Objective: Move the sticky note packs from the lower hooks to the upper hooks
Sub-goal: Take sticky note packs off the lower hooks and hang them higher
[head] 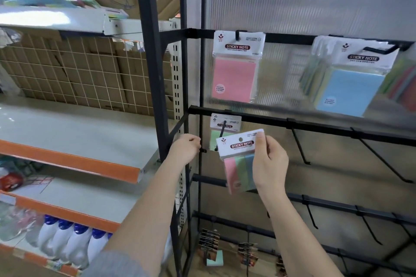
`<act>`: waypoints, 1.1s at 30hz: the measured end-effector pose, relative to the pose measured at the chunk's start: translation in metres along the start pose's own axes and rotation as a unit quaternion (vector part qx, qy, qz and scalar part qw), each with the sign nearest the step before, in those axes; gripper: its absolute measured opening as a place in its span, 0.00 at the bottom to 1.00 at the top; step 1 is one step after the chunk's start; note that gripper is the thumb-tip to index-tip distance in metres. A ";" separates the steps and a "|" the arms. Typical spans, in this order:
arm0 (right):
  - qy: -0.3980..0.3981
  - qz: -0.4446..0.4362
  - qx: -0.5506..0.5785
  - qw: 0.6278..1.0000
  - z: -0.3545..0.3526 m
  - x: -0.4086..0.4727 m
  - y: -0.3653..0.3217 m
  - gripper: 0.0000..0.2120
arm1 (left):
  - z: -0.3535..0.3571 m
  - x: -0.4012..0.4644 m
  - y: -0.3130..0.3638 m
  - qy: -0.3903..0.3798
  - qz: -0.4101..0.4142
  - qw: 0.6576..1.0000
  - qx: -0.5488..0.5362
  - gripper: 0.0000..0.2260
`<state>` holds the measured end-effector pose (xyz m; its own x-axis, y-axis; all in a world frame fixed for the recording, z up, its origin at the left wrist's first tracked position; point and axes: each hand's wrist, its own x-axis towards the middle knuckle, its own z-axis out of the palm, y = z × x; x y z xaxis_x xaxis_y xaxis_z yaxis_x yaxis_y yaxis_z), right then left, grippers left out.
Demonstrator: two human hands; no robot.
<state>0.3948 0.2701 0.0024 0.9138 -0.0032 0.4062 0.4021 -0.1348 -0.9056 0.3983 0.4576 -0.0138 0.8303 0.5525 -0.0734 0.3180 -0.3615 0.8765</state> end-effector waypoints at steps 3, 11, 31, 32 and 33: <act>0.035 0.001 0.004 0.999 -0.013 0.008 -0.002 0.19 | 0.012 0.014 0.019 -0.013 -0.018 0.997 0.068 0.12; 0.087 0.000 0.008 0.996 -0.039 0.017 -0.004 0.20 | 0.037 0.047 0.041 -0.049 0.020 0.996 0.074 0.14; 0.113 0.014 0.016 0.993 -0.059 0.019 -0.002 0.20 | 0.057 0.040 0.022 0.042 0.052 0.997 0.028 0.10; 0.112 0.015 0.018 0.993 -0.060 0.017 -0.003 0.20 | 0.056 0.036 0.022 0.047 0.048 0.997 0.026 0.10; 0.111 0.017 0.019 0.994 -0.061 0.016 -0.003 0.21 | 0.056 0.033 0.023 0.054 0.043 0.997 0.020 0.10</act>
<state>0.4048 0.2102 0.0196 0.8934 -0.2252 0.3889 0.3776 -0.0931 -0.9213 0.4584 0.4257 -0.0230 0.8022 0.5945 0.0548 0.2673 -0.4397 0.8575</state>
